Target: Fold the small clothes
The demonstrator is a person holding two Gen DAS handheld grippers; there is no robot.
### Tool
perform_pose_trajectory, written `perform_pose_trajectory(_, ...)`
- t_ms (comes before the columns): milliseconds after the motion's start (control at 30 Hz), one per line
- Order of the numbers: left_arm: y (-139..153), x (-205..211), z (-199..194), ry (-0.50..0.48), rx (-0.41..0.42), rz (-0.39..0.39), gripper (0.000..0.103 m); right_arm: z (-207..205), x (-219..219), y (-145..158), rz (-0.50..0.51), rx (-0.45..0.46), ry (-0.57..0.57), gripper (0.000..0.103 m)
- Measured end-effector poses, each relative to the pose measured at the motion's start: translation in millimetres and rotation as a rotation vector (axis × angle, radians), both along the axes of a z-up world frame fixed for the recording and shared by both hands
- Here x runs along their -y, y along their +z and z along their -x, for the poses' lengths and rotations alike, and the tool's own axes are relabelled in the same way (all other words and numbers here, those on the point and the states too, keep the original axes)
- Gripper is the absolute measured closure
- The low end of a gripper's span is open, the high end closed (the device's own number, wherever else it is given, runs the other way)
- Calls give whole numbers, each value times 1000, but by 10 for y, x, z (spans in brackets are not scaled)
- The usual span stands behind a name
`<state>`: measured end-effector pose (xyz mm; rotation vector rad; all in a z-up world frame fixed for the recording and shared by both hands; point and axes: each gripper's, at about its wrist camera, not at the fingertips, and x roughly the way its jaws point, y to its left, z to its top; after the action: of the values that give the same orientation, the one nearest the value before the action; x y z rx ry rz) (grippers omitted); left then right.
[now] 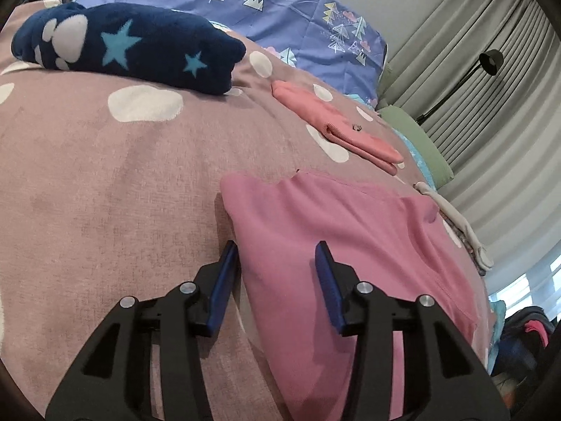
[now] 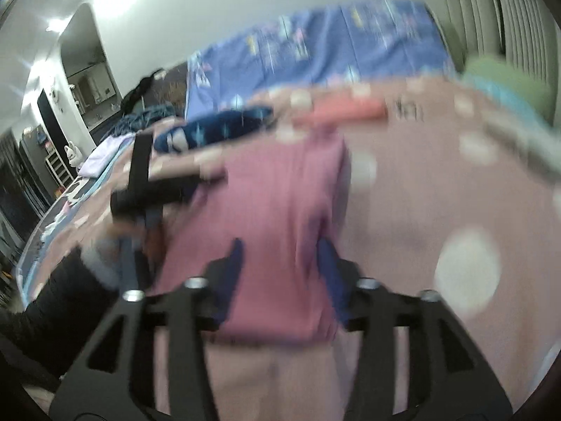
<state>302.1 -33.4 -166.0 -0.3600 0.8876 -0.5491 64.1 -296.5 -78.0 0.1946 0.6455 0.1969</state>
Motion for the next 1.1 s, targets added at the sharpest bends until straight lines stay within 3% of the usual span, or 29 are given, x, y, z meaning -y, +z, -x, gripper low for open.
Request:
perform_pose_trajectory(100, -16, -36, 20, 0, 8, 18, 58, -450, -10, 131, 65, 8, 3, 50)
perform_pose_trajectory(200, -18, -36, 25, 1, 9, 24, 58, -1042, -12, -81, 86, -140, -2, 49)
perform_pose_trajectory(267, -26, -48, 23, 1, 7, 32, 58, -1391, 47, -292, 33, -267, -25, 49)
perform_pose_trajectory(333, -37, -69, 23, 2, 4, 41, 58, -1595, 105, -410, -25, -310, -45, 50)
perform_pose_trajectory(367, -42, -80, 21, 8, 2, 42, 59, -1606, 123, -446, -19, -306, -57, 58)
perform_pose_trajectory(400, -46, -93, 22, 15, -1, 42, 68, -1638, 166, -485, -1, -297, -82, 62)
perform_pose_trajectory(433, -67, -134, 15, 35, -13, 46, 79, -1671, 257, -555, 2, -285, -115, 63)
perform_pose_trajectory(533, -146, -242, -31, 57, -55, 108, 91, -1694, 506, -779, -111, -280, -137, 66)
perform_pose_trajectory(700, -130, -214, -33, 48, -49, 100, 91, -1566, 556, -667, -165, -249, -93, 61)
perform_pose_trajectory(867, -146, -243, -27, 31, -52, 119, 87, -1329, 633, -546, -326, -275, 13, 56)
perform_pose_trajectory(1100, -114, -191, -5, 0, -38, 108, 77, -1121, 435, -707, -308, -345, 118, 49)
